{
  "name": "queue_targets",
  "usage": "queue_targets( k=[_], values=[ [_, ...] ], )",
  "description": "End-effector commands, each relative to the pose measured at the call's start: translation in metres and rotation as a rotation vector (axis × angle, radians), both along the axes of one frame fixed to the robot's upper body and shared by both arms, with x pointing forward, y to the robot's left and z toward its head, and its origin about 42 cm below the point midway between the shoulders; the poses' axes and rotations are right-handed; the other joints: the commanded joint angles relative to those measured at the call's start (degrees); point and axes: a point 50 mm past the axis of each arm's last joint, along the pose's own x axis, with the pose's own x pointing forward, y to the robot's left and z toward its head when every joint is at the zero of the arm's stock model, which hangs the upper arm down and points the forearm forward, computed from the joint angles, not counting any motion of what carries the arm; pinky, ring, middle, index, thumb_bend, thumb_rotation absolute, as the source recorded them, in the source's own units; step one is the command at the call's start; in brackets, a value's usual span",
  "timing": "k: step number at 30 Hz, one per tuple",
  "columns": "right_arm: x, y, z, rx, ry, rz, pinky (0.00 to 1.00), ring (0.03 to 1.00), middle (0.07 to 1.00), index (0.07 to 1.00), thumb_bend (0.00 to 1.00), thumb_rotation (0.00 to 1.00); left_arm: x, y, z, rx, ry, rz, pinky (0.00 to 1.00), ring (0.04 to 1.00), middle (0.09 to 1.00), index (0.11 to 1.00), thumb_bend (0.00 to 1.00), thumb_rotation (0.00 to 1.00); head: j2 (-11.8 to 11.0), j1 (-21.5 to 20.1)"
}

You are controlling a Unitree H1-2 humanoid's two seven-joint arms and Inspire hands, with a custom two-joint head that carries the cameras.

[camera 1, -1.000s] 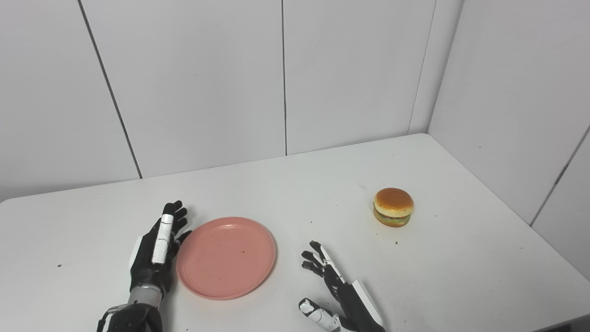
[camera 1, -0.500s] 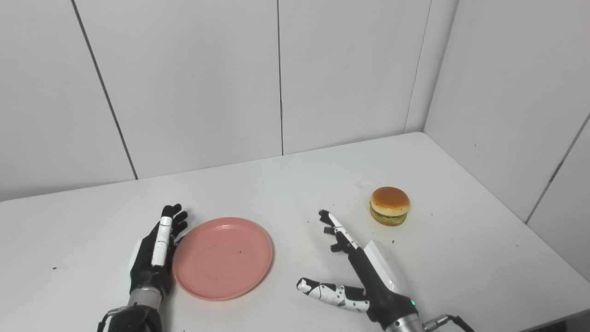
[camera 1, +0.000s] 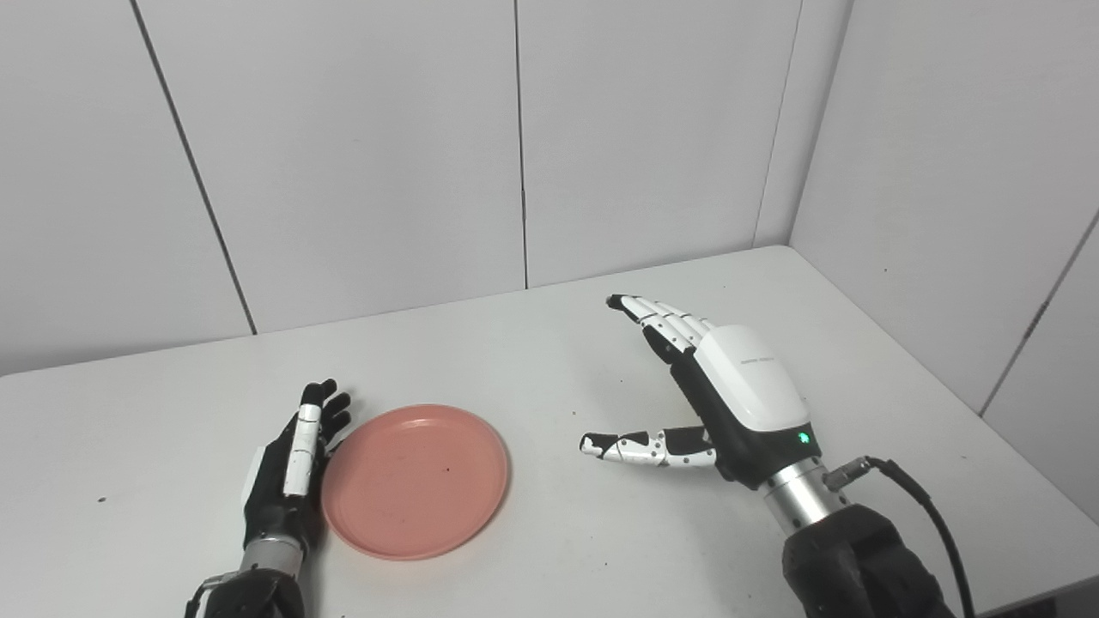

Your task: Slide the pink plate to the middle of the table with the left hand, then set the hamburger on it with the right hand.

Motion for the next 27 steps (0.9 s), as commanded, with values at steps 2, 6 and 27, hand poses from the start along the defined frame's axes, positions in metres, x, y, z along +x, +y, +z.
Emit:
queue_targets(
  k=[2, 6, 27],
  values=[
    [0.012, -0.011, 0.018, -0.060, -0.067, -0.021, 0.85, 0.864, 0.861, 0.856, 0.85, 0.70, 0.011, -0.006, 0.021, -0.011, -0.072, -0.025, 0.84, 0.909, 0.873, 0.849, 0.83, 0.86, 0.0, 0.0],
    [0.029, -0.027, 0.021, -0.128, -0.041, -0.062, 0.88, 0.874, 0.854, 0.828, 0.87, 0.73, 0.011, -0.007, 0.023, -0.010, -0.077, -0.027, 0.84, 0.903, 0.874, 0.854, 0.82, 0.85, 0.0, 0.0],
    [0.088, -0.089, -0.010, -0.294, 0.082, -0.240, 0.71, 0.766, 0.766, 0.746, 0.91, 0.72, 0.014, -0.011, 0.027, -0.007, -0.077, -0.042, 0.89, 0.891, 0.865, 0.854, 0.82, 0.85, -0.4, 0.6]
  ],
)
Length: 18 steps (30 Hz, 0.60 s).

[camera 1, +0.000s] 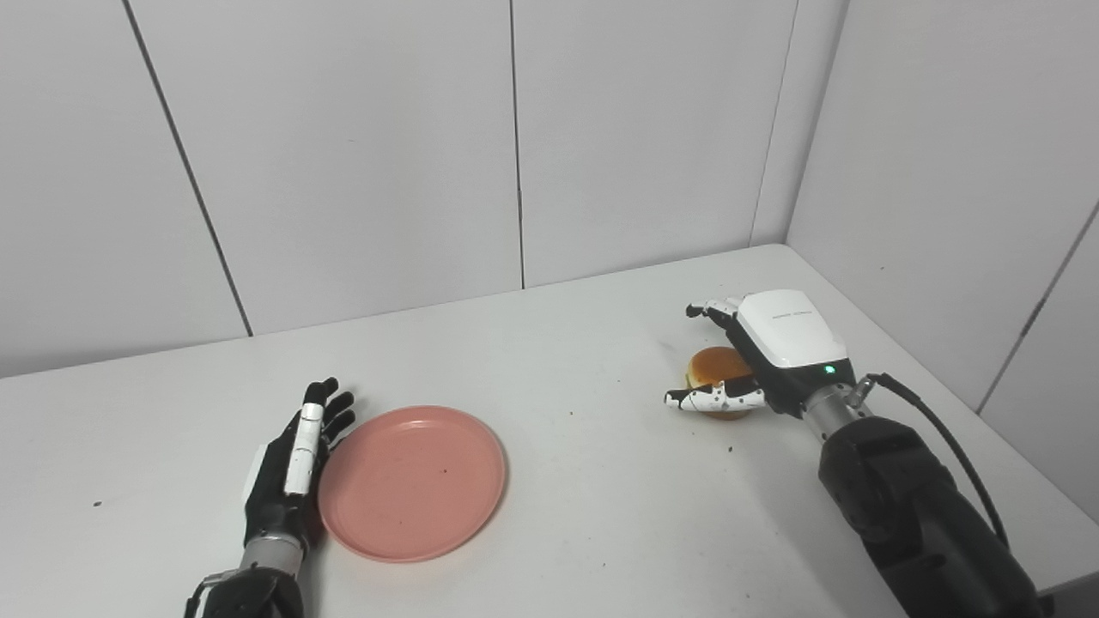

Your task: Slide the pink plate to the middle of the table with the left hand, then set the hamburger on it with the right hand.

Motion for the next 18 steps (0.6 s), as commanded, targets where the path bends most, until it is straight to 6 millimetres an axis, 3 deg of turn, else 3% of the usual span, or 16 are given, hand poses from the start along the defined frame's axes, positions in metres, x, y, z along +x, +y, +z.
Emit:
queue_targets(
  k=[1, 6, 18],
  values=[
    [0.011, -0.004, 0.020, -0.011, -0.080, 0.000, 0.70, 0.762, 0.765, 0.746, 0.91, 0.72, 0.012, -0.009, 0.023, -0.006, -0.069, -0.022, 0.88, 0.890, 0.863, 0.852, 0.82, 0.85, 0.0, 0.2],
    [0.024, -0.013, 0.011, 0.010, -0.088, 0.000, 0.66, 0.734, 0.742, 0.736, 0.91, 0.68, 0.011, -0.010, 0.021, -0.003, -0.070, -0.025, 0.89, 0.890, 0.866, 0.851, 0.82, 0.86, -0.1, 0.5],
    [0.044, -0.013, 0.003, 0.002, -0.079, 0.019, 0.67, 0.716, 0.727, 0.738, 0.92, 0.71, 0.009, -0.014, 0.017, -0.021, -0.051, -0.021, 0.87, 0.894, 0.869, 0.852, 0.82, 0.87, -0.9, 1.4]
  ],
)
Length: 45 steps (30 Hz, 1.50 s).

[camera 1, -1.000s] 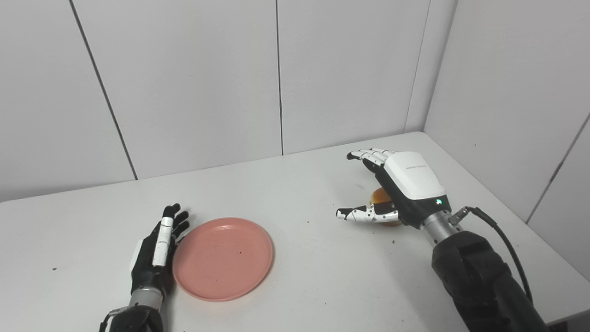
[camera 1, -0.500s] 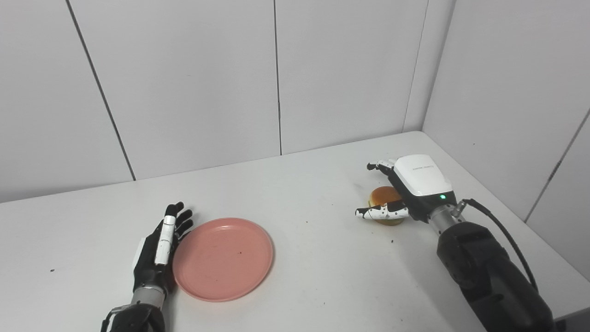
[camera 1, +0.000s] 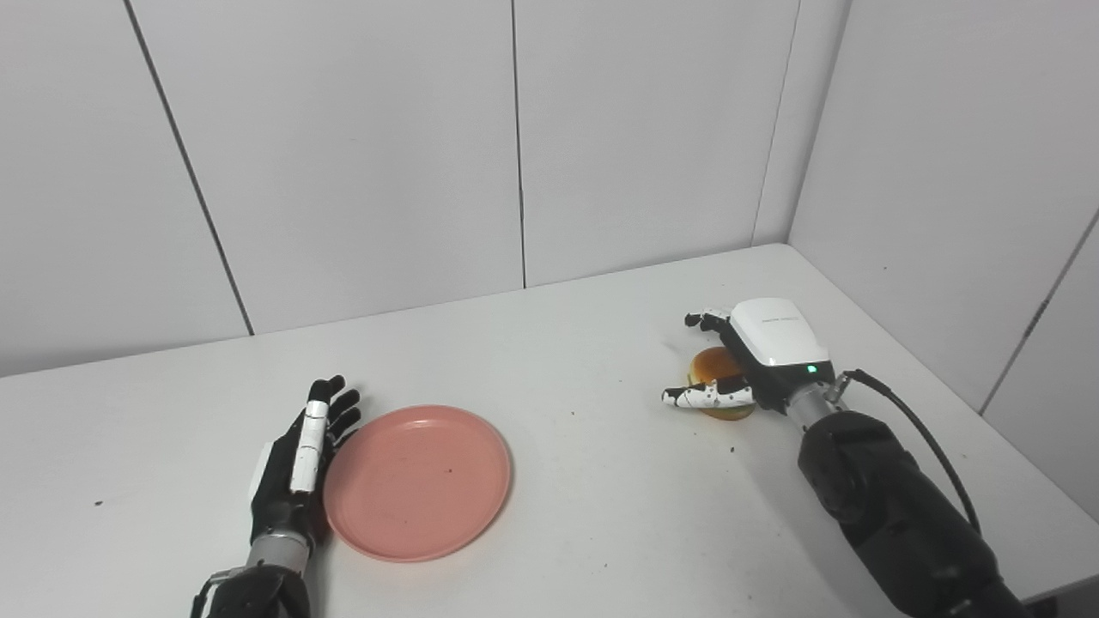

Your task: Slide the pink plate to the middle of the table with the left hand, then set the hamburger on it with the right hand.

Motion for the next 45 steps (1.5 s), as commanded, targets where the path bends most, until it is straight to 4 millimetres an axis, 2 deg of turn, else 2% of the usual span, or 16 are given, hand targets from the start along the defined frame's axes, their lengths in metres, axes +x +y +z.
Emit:
queue_targets(
  k=[1, 11, 16, 32, 45],
  values=[
    [0.012, -0.001, 0.033, -0.032, -0.102, 0.034, 0.68, 0.724, 0.735, 0.741, 0.92, 0.71, 0.009, -0.008, 0.018, -0.006, -0.053, -0.015, 0.87, 0.893, 0.870, 0.855, 0.82, 0.88, -0.1, 0.1],
    [0.013, 0.010, 0.042, -0.053, -0.085, 0.051, 0.67, 0.730, 0.745, 0.746, 0.91, 0.71, 0.006, -0.011, 0.014, -0.018, -0.045, -0.018, 0.91, 0.904, 0.879, 0.867, 0.82, 0.87, 0.0, 0.8],
    [0.017, 0.013, 0.043, -0.062, -0.069, 0.058, 0.67, 0.746, 0.759, 0.747, 0.90, 0.68, 0.005, -0.013, 0.014, -0.021, -0.041, -0.017, 0.89, 0.910, 0.879, 0.867, 0.83, 0.87, 0.1, 0.9],
    [0.033, 0.004, 0.026, -0.107, 0.011, 0.024, 0.67, 0.727, 0.742, 0.744, 0.90, 0.67, 0.004, -0.010, 0.014, -0.021, -0.040, -0.017, 0.90, 0.904, 0.876, 0.872, 0.82, 0.87, 0.5, 1.0],
    [0.041, -0.003, 0.024, -0.142, 0.087, -0.015, 0.71, 0.751, 0.762, 0.759, 0.89, 0.68, 0.003, -0.009, 0.014, -0.008, -0.039, -0.014, 0.85, 0.899, 0.872, 0.864, 0.82, 0.88, 0.8, 1.0]
  ],
)
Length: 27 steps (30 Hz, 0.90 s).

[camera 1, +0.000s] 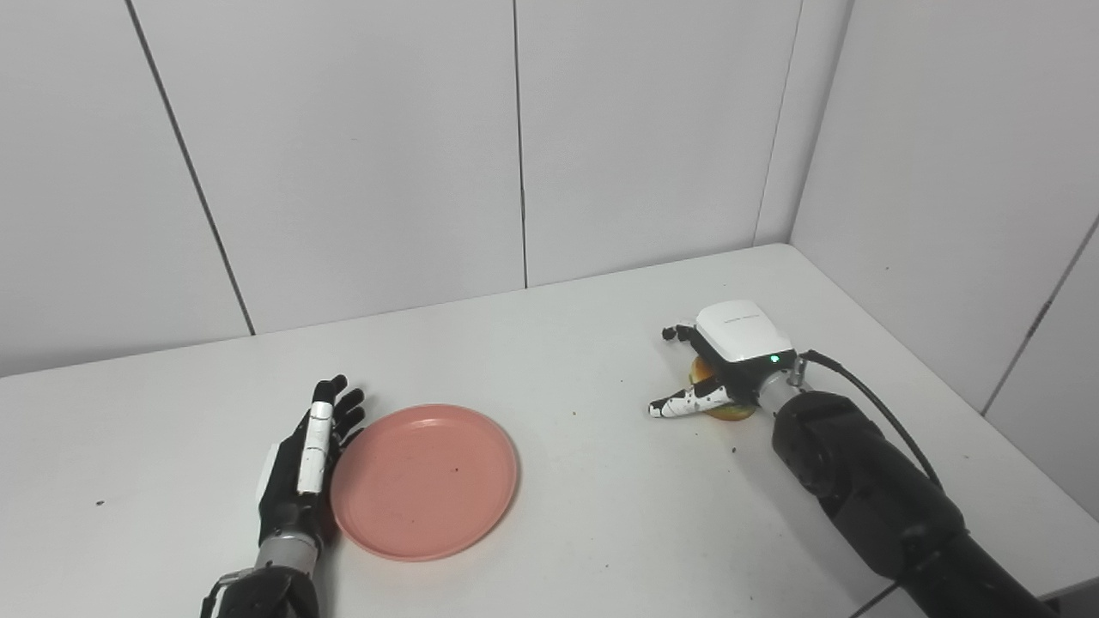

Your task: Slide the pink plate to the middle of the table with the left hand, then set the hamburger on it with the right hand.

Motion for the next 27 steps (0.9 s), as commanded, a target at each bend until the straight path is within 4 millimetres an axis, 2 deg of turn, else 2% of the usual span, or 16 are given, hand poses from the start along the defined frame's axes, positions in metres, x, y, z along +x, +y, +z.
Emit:
queue_targets(
  k=[1, 5, 12, 20, 21, 26, 27],
  values=[
    [0.011, -0.009, 0.031, -0.031, -0.076, -0.027, 0.69, 0.744, 0.757, 0.757, 0.89, 0.68, 0.006, -0.004, 0.015, 0.000, -0.046, -0.013, 0.85, 0.900, 0.873, 0.866, 0.82, 0.87, 0.0, 0.1],
    [0.011, -0.012, 0.028, -0.033, -0.065, -0.033, 0.65, 0.727, 0.752, 0.752, 0.89, 0.68, 0.005, -0.005, 0.016, 0.002, -0.048, -0.016, 0.84, 0.899, 0.874, 0.871, 0.82, 0.87, 0.0, 0.1],
    [0.006, -0.017, 0.020, -0.027, -0.035, -0.049, 0.65, 0.728, 0.762, 0.755, 0.89, 0.69, 0.004, -0.004, 0.017, 0.004, -0.047, -0.020, 0.88, 0.906, 0.878, 0.879, 0.83, 0.88, 0.6, 0.5],
    [-0.001, -0.030, 0.002, 0.015, 0.003, -0.114, 0.65, 0.740, 0.769, 0.761, 0.90, 0.71, 0.004, -0.001, 0.018, 0.013, -0.045, -0.021, 0.85, 0.902, 0.878, 0.870, 0.83, 0.87, 1.0, 0.7],
    [-0.002, -0.031, 0.000, 0.022, 0.005, -0.119, 0.61, 0.735, 0.769, 0.761, 0.91, 0.71, 0.004, -0.002, 0.019, 0.014, -0.046, -0.021, 0.86, 0.905, 0.879, 0.874, 0.83, 0.88, 1.0, 0.7],
    [-0.006, -0.033, -0.009, 0.086, 0.012, -0.144, 0.54, 0.707, 0.766, 0.757, 0.88, 0.65, 0.004, -0.004, 0.021, 0.013, -0.049, -0.025, 0.90, 0.911, 0.880, 0.881, 0.81, 0.88, 1.2, 0.9],
    [-0.006, -0.033, -0.011, 0.093, 0.005, -0.151, 0.49, 0.658, 0.743, 0.745, 0.84, 0.59, 0.004, -0.004, 0.021, 0.014, -0.050, -0.026, 0.89, 0.911, 0.880, 0.881, 0.81, 0.89, 1.3, 0.9]
  ],
)
